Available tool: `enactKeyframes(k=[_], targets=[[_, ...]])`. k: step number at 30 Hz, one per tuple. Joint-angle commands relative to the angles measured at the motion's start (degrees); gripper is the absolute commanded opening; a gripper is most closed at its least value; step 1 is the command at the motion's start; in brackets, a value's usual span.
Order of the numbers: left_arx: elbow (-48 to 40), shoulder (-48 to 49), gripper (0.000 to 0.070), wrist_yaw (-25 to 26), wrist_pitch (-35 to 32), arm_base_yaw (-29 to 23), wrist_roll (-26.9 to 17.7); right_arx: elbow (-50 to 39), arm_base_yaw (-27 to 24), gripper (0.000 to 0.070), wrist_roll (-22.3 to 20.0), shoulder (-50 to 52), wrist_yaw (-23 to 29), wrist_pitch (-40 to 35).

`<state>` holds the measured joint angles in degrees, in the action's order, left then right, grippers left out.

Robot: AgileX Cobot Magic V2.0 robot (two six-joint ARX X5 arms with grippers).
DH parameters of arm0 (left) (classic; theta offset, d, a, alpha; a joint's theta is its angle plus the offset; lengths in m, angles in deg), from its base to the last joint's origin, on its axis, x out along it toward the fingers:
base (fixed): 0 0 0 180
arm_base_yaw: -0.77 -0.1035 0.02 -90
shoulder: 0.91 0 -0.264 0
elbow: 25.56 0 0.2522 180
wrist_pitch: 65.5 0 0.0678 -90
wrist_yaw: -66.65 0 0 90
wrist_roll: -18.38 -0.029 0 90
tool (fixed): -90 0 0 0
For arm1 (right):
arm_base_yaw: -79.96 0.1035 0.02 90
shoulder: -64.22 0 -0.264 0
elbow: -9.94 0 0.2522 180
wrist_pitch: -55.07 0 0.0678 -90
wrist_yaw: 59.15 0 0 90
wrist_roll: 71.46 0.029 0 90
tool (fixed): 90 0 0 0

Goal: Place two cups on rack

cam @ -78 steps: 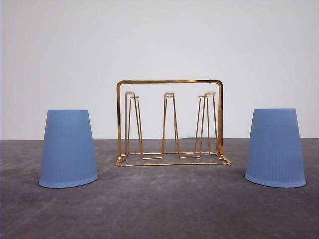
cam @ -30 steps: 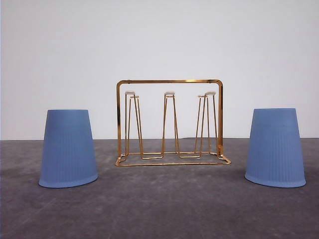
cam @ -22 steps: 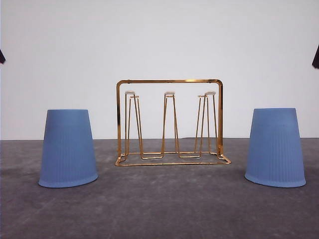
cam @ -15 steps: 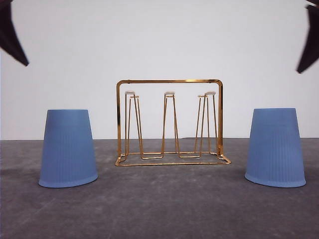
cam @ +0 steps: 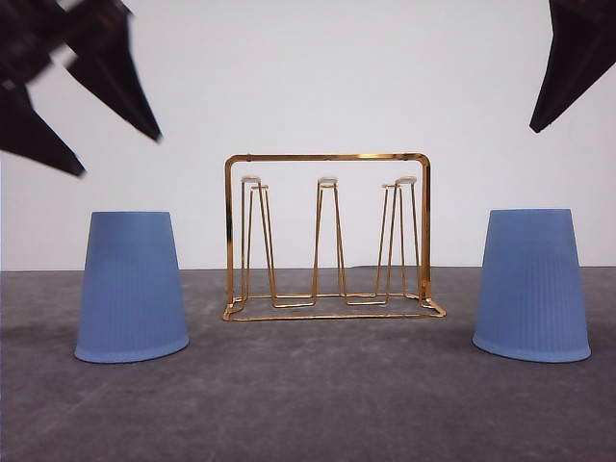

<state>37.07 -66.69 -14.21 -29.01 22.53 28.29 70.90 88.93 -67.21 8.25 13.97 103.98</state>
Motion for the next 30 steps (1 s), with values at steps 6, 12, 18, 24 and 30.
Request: enactKeyframes(k=[6,12,18,24,30], targets=[[0.60,-8.28,0.0562,-8.21,-3.38,4.23,-0.84,0.52,0.17,0.0657,-0.87,-0.55,0.00,-0.41],[0.60,-13.09,0.0536,-9.30,-4.72,4.68,-0.79,0.52,0.17,0.0656,-1.13,-0.55,0.33,-0.43],[0.60,-14.31,0.0265,-9.24,-4.58,4.68,-0.81,0.52,0.17,0.0656,-1.29,-0.55,0.35,-0.43],[3.00,-14.06,0.0265,-7.20,-3.40,4.68,-0.85,0.52,0.17,0.0656,-1.29,-0.55,0.35,-0.41],[11.93,-13.86,0.0266,-5.18,1.46,5.00,-2.02,0.52,0.17,0.0656,-1.33,-0.55,0.35,-0.39]])
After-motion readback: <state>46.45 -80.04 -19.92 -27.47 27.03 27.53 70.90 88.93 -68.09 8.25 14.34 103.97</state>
